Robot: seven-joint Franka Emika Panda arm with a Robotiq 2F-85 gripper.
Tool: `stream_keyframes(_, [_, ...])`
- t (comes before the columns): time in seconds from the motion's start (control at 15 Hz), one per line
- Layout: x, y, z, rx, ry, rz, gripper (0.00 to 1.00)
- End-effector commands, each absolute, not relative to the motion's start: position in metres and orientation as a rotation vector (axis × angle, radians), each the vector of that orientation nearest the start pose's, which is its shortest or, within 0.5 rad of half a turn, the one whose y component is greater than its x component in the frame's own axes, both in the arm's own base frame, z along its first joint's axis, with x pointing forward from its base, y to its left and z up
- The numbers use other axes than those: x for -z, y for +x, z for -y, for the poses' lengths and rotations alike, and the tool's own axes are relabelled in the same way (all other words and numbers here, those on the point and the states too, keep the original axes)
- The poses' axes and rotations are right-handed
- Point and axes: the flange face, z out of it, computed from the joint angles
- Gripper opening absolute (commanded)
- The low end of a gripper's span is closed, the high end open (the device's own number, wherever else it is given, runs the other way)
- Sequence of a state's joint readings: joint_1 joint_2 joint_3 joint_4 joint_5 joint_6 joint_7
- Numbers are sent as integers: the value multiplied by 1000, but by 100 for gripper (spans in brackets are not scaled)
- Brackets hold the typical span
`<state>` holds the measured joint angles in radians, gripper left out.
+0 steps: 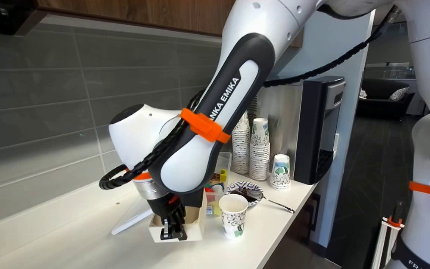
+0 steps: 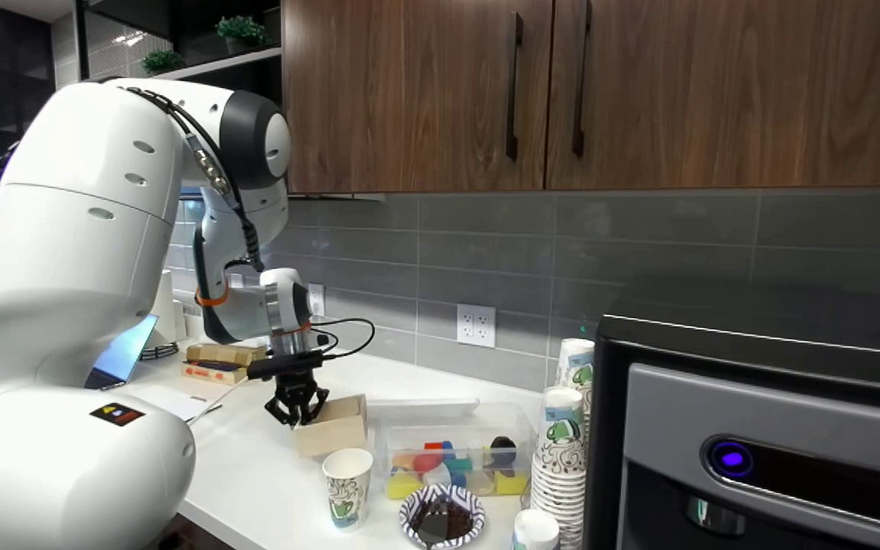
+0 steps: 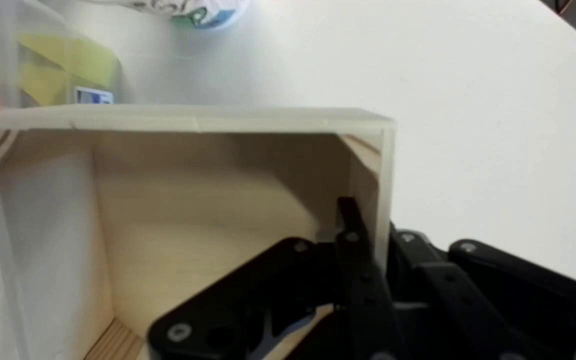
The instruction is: Remove the white lid from the container then remove the wooden box from the container and put the orange ball in the box.
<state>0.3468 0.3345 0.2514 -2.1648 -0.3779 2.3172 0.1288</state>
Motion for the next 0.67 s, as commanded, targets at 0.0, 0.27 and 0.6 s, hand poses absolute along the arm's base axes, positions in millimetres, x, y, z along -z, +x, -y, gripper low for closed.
stream_keyframes(0.0, [-204,464,-318,-178,-3001,1322,2])
stream_keyframes(0.27, [-173,474,-317,-215,-2934,1380,2])
stream_keyframes(0.6, [-186,478,-320,-231,-2920,1324,55])
